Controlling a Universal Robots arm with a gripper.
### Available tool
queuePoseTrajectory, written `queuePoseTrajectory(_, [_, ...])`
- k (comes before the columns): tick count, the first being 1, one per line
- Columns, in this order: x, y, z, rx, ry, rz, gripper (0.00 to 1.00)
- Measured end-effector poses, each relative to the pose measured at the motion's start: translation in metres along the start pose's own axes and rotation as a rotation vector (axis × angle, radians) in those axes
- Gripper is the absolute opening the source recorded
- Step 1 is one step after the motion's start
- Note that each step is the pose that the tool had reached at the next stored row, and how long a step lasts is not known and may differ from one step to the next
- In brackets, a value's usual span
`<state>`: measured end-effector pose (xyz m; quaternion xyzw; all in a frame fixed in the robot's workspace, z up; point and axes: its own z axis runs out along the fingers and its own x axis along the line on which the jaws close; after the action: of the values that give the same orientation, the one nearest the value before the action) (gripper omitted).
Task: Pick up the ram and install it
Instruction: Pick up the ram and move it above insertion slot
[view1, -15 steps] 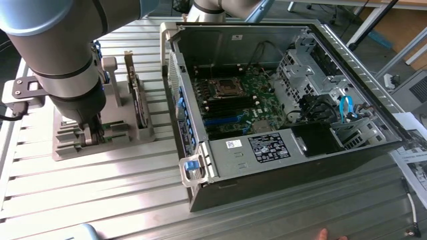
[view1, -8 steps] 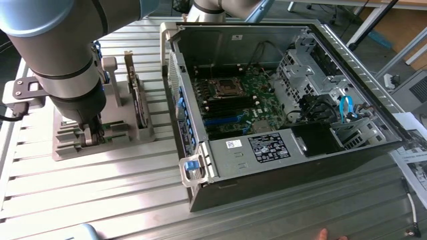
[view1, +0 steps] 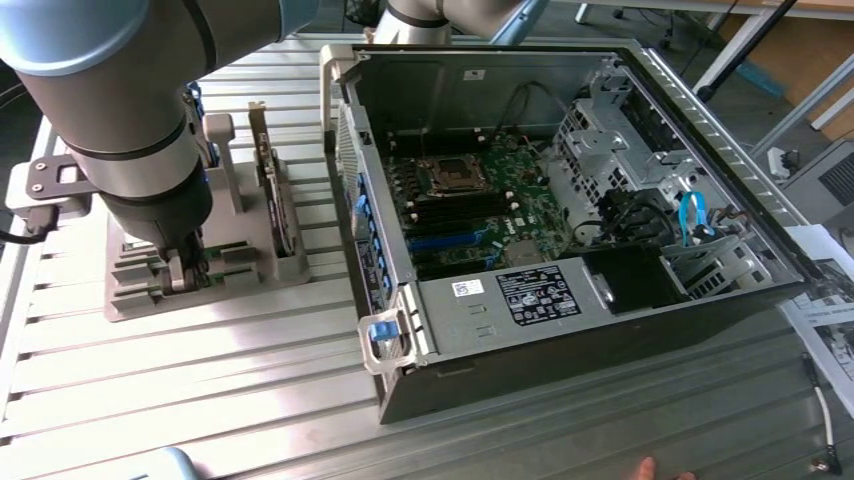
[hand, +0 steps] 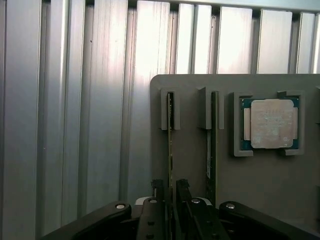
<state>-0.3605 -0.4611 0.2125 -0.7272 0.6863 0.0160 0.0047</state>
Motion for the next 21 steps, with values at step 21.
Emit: queuePoseTrajectory(21, [0.0,0.0,0.0014,0.0002,0.0005,0.0,0.24])
